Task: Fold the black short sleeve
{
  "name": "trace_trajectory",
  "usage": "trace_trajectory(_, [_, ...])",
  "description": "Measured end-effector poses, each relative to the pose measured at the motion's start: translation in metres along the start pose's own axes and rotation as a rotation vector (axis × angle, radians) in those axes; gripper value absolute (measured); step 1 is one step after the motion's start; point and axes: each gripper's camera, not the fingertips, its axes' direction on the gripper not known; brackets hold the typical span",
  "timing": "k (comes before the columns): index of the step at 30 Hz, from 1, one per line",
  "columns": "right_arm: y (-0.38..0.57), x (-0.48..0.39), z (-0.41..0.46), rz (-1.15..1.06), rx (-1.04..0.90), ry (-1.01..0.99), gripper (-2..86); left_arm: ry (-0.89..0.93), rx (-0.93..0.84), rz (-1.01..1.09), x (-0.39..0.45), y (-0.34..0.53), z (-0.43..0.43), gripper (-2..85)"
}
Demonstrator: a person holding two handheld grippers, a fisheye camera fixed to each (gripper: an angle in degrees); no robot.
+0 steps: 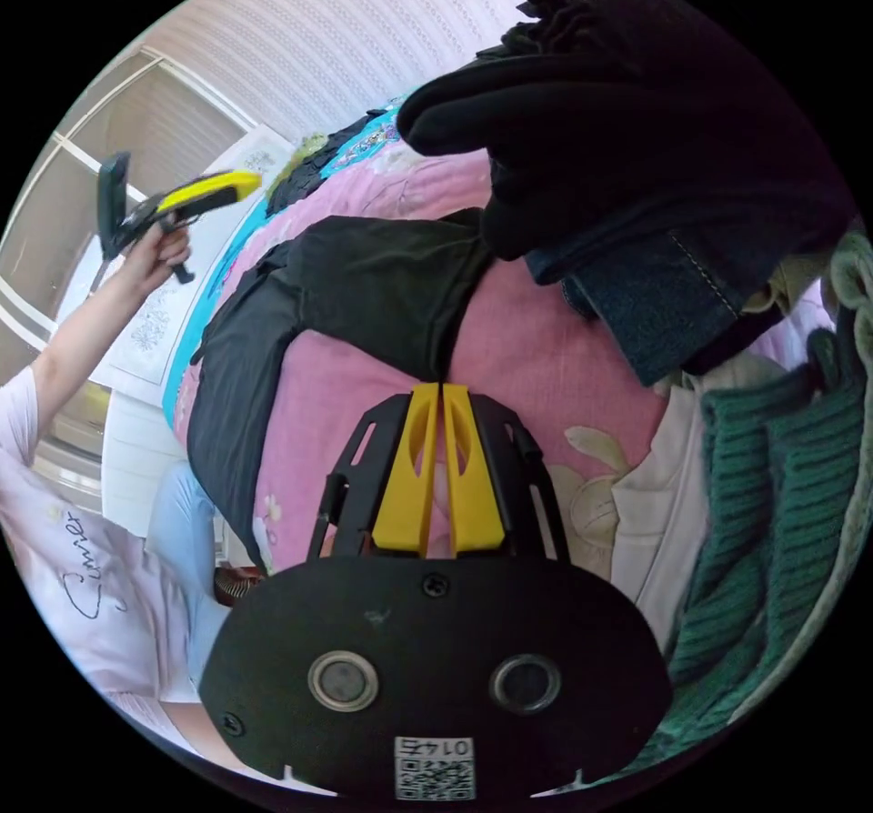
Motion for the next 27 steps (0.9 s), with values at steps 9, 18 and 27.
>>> trace_trajectory(9, [0.008,-0.060,0.013,0.036,0.159,0.102,0.3,-0.135,-0.107,-0.679,-0.051,0.395,-0.234,-1.0])
trace_trajectory(18, [-0.005,-0.252,0.114,-0.251,-0.047,0.043,0.2,-0.097,0.026,-1.014,-0.084,0.565,-0.307,-0.8])
trace_trajectory(27, [-0.147,-0.334,0.202,-0.409,-0.083,0.136,8.7,0.039,0.216,-0.644,-0.189,0.430,-0.299,4.9])
